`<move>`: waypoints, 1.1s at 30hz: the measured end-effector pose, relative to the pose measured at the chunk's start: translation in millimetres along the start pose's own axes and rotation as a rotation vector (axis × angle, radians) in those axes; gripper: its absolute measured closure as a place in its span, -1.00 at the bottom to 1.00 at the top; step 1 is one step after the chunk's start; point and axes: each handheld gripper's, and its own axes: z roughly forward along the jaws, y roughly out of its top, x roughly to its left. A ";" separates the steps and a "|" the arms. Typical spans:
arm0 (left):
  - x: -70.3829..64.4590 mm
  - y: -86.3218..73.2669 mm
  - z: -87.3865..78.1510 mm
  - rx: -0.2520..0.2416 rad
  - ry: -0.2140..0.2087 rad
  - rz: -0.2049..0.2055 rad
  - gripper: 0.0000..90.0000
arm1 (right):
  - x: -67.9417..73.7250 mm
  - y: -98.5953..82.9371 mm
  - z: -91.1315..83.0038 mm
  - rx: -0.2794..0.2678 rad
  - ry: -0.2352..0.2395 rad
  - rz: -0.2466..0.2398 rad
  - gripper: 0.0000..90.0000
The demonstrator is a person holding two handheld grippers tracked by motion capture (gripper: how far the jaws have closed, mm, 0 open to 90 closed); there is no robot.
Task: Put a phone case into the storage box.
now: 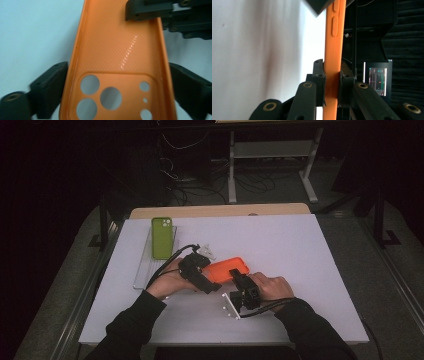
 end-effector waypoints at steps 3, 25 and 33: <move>2.4 -2.0 -4.0 -0.007 -0.009 -0.003 -1.00 | 0.8 -2.1 0.8 0.006 0.007 0.026 0.73; 19.8 -13.6 -22.5 -0.090 0.028 -0.035 -1.00 | -25.6 -38.3 6.0 0.022 0.225 0.593 0.73; 22.6 -13.9 -24.5 -0.101 0.048 -0.045 -1.00 | -35.1 -52.7 8.8 -0.005 0.322 0.818 0.73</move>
